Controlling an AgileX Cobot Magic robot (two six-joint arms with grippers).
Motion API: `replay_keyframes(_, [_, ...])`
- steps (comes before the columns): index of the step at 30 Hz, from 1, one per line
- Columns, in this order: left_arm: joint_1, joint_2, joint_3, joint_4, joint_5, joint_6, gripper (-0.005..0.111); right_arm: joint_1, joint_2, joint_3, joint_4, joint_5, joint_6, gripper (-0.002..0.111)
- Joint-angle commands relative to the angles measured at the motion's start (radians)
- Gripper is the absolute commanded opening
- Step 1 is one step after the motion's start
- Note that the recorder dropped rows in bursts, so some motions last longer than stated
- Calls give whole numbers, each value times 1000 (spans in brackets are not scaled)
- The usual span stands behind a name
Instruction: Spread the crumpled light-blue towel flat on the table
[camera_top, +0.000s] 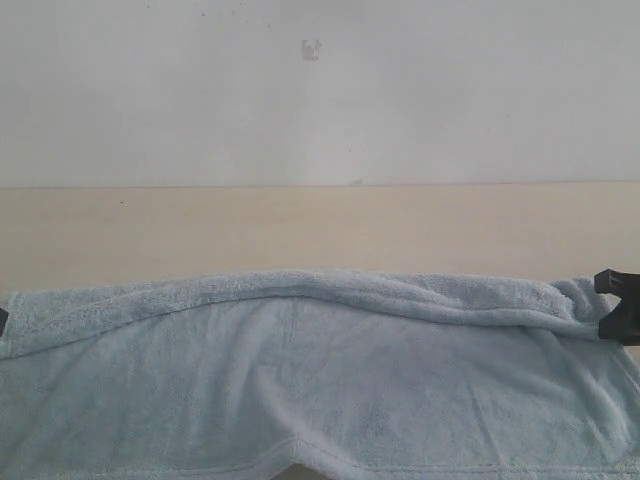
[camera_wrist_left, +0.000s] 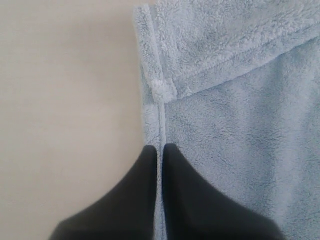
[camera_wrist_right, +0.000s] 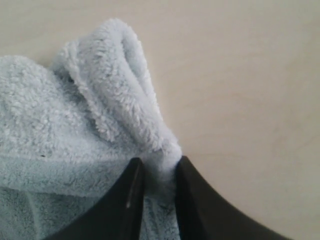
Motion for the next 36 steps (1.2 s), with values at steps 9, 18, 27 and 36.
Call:
replay_keyframes(9, [3,-4,-5,-17,-10,-4,4,0,-3,-28,-5,35,-36,28])
replay_keyframes(18, [3,-4,-5,-21,-14,-4,4,0,-1,-47,-22,61,-32,16])
replay_keyframes(27, [3,-4,-5,-38,-21,-4,4,3,-7,-73,75,164,-90,9])
replay_keyframes(36, [3,-4,-5,-44,-21,-2,4,118,-55,-271,234,201,-96,8])
